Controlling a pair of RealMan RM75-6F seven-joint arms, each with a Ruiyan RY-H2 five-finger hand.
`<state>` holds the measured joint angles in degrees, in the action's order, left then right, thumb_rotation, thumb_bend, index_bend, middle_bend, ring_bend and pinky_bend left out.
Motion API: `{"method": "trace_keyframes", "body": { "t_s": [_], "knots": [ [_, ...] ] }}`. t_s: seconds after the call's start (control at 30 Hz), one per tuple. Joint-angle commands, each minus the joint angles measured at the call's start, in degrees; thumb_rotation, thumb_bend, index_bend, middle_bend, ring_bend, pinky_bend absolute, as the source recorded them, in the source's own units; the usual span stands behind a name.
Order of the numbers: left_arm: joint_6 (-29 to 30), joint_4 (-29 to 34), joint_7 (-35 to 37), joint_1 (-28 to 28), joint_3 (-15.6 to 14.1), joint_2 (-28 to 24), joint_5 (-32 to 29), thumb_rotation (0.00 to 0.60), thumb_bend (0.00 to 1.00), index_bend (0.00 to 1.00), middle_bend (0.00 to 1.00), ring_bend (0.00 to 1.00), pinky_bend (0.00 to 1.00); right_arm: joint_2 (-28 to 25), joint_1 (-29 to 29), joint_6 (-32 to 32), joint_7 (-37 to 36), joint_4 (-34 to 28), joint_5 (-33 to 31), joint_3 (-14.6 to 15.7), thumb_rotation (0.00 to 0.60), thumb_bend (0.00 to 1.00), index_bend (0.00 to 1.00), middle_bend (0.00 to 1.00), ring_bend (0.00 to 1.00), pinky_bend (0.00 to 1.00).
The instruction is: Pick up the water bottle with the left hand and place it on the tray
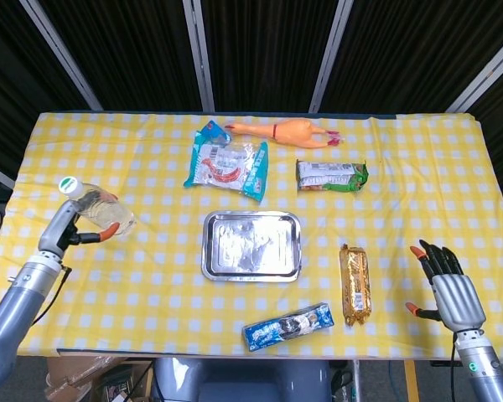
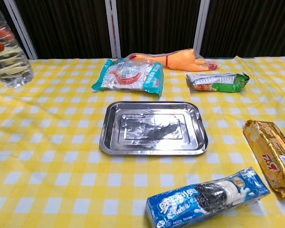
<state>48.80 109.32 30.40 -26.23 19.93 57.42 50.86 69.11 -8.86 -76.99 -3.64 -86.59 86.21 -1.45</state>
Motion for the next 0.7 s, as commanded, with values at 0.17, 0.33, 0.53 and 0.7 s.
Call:
{"method": "trace_keyframes", "body": {
  "t_s": [0.17, 0.33, 0.53, 0.7],
  "knots": [
    [-5.53, -4.32, 1.97, -1.04, -0.20, 2.22, 5.01, 0.600, 0.48, 0.50, 0.49, 0.01, 0.07, 0.23, -0.37, 0.54, -0.12, 0.30, -0.44, -0.27, 0.600, 0.05, 0.11, 0.00, 0.04, 0.00],
    [-4.31, -1.18, -7.30, -8.14, -0.23, 8.72, -0.28, 0.600, 0.48, 0.50, 0.49, 0.01, 0.07, 0.06, -0.42, 0.66, -0.77, 0.57, -0.56, -0.29, 0.600, 0.05, 0.11, 0.00, 0.04, 0.00],
    [1.13, 1.27, -20.07, -17.31, -0.83, 18.23, -10.55, 0.600, 0.48, 0.50, 0.49, 0.01, 0.07, -0.39, -0.15, 0.17, -2.37, 1.07, -0.58, -0.37, 0.600, 0.05, 0.11, 0.00, 0.04, 0.00],
    [7.47, 0.03, -28.65, -23.53, -1.26, 27.38, -19.19, 0.600, 0.48, 0.50, 0.49, 0.01, 0.07, -0.97, 0.12, -0.42, -3.69, 1.06, -0.13, -0.24, 0.600, 0.05, 0.11, 0.00, 0.04, 0.00]
  ]
}}
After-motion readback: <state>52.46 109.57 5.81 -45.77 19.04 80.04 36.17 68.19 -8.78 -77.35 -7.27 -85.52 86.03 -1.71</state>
